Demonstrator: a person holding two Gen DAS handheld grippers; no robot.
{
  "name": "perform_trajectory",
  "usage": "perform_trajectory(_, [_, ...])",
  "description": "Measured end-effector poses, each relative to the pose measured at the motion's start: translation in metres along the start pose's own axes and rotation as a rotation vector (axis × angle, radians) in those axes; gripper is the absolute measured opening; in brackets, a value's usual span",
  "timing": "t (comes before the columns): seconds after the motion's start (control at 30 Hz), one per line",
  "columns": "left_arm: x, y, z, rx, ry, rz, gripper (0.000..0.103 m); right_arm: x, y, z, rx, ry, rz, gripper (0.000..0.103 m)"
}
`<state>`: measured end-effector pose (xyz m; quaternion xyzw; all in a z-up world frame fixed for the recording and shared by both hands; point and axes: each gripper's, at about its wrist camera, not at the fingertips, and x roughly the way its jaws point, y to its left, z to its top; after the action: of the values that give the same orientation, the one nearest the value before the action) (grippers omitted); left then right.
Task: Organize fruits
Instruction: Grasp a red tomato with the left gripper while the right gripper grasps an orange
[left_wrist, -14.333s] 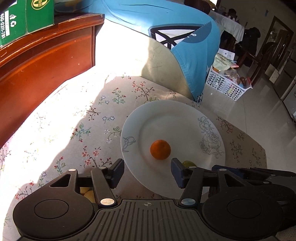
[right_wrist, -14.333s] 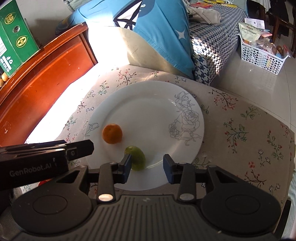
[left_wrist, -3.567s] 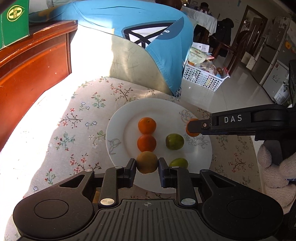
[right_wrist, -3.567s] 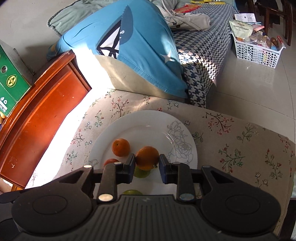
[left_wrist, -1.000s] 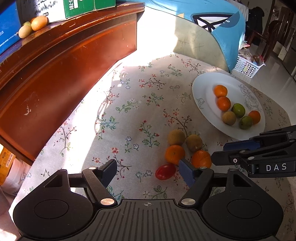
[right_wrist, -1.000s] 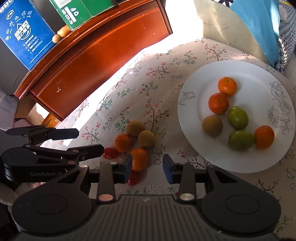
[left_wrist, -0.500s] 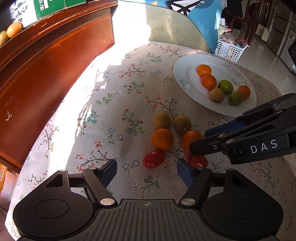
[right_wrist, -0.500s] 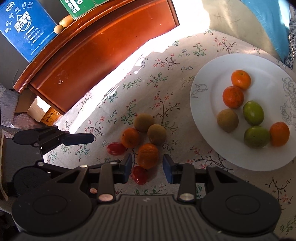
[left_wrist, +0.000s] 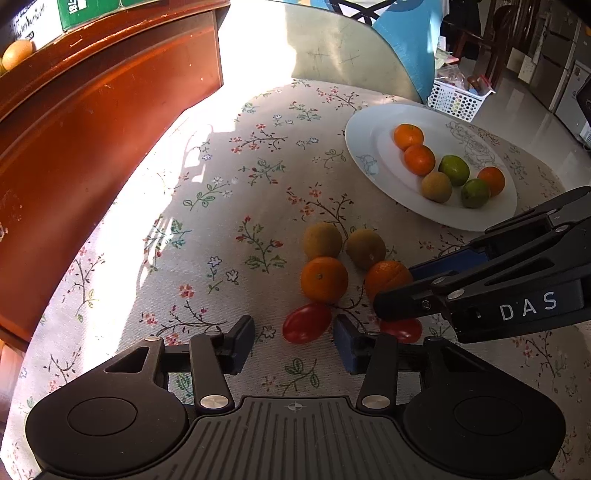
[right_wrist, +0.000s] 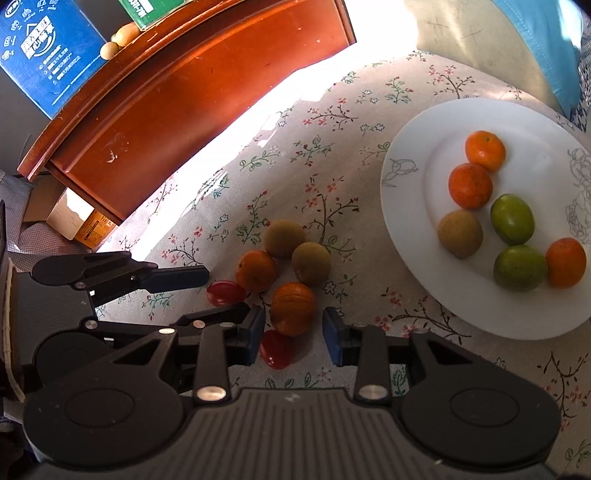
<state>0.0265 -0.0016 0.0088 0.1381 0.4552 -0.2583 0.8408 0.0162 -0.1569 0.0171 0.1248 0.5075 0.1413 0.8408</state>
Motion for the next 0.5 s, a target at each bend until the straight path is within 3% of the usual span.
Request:
perform_trajectory(0.17, [0.0009, -0.0004, 0.0015, 0.003, -0.005, -0.005, 0.035, 0.0011, -0.0002, 0.0001, 0.003, 0.0, -0.004, 0.031])
perform_trajectory(0.27, [0.0001, -0.0034, 0.0009, 0.02, -0.006, -0.019, 0.025, 0.0007, 0.0006, 0.0004, 0.0, -0.003, -0.002, 0.028])
perform_trajectory(0.5, [-0.0014, -0.0037, 0.0009, 0.002, -0.009, -0.018, 0.023, 0.0001, 0.0019, -0.0004, -0.011, -0.005, -0.003, 0.027])
